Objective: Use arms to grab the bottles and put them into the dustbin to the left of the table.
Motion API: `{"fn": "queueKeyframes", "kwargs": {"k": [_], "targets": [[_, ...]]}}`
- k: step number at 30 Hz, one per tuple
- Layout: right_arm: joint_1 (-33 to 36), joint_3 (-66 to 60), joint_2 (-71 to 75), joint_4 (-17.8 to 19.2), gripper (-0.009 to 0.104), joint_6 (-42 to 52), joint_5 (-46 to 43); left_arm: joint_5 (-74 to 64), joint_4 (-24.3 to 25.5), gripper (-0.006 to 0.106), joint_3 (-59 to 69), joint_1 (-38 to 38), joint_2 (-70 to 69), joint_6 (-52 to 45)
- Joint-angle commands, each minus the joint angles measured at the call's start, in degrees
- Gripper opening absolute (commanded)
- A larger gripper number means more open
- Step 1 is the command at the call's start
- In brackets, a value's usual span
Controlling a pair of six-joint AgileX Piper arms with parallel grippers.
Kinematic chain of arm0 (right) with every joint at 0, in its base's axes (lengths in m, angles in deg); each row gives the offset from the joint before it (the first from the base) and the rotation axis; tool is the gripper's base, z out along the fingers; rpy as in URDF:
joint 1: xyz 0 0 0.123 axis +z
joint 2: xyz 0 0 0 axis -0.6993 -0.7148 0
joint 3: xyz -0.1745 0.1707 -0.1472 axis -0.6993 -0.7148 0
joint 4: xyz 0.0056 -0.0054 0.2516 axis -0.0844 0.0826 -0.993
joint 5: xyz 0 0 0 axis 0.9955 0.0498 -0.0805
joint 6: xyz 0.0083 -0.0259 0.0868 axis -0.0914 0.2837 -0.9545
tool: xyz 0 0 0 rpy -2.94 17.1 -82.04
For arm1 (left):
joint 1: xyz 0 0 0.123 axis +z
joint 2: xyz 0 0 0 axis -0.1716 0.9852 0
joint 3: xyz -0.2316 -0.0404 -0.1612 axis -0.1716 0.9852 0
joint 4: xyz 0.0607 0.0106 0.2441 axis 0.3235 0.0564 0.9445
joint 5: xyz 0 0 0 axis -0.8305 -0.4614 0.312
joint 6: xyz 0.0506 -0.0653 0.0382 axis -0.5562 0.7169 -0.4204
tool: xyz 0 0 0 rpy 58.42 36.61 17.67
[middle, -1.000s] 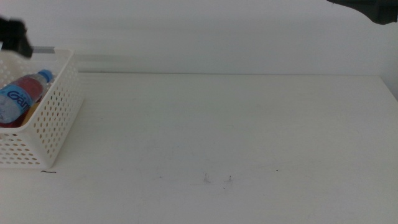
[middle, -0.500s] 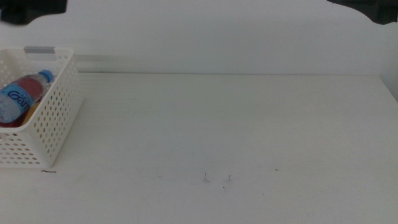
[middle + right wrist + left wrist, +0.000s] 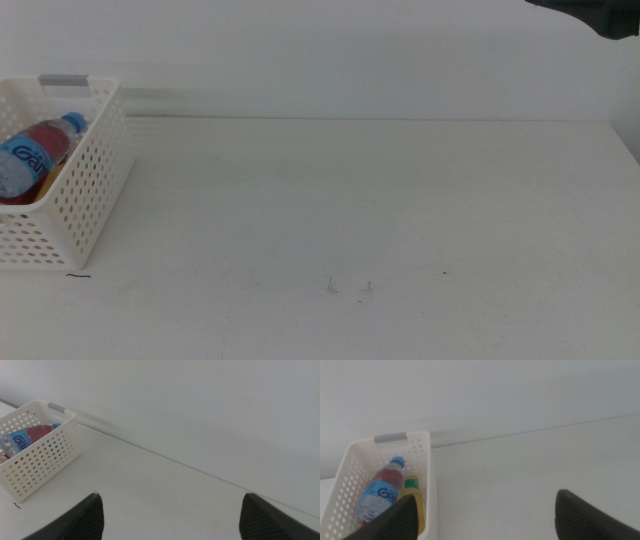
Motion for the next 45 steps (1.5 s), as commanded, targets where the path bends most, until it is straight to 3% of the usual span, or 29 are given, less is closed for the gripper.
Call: {"fn": "queueKeyframes", "kwargs": {"k": [1, 12, 15, 20, 22, 25, 32, 38, 41, 45], "targets": [[-0.21, 0.04, 0.21, 0.28, 0.092, 0.1, -0.61, 1.53, 0.56, 0.094, 0.2, -0.19, -0.35, 0.95], [-0.21, -0.88, 0.21, 0.71, 0.092, 0.1, -1.99, 3.23, 0.56, 0.094, 0.34, -0.19, -0.35, 0.95], [-2.05, -7.88, 3.04, 1.29, 0.092, 0.1, -13.61, 8.19, -0.82, 0.094, 3.71, -0.19, -1.9, 0.95], [-9.52, -31.88, 12.72, -2.84, 0.092, 0.1, -30.71, 24.56, -6.41, 0.094, 22.33, 1.48, -11.48, 0.95], [-12.26, -41.25, 17.88, -1.22, 0.092, 0.1, -33.57, 26.8, -7.8, 0.094, 30.85, 3.25, -15.61, 0.95], [-16.0, -53.14, 26.5, 2.42, 0.092, 0.1, -34.02, 26.8, -6.63, 0.094, 40.08, 6.72, -21.56, 0.95], [-23.57, -69.08, 45.62, 3.66, 0.092, 0.1, -34.02, 31.15, -10.67, 0.094, 51.03, 13.44, -32.18, 0.95], [-25.84, -76.0, 56.72, 3.66, 0.092, 0.1, -33.0, 35.54, -5.53, 0.094, 57.19, 13.53, -37.22, 0.95], [-25.84, -76.17, 60.06, 3.66, 0.092, 0.1, -32.8, 37.62, -5.32, 0.094, 58.16, 13.53, -37.22, 0.95], [-25.84, -76.17, 61.17, 6.51, 0.092, 0.1, -31.19, 34.93, -5.32, 0.094, 58.16, 13.53, -37.22, 0.95]]}}
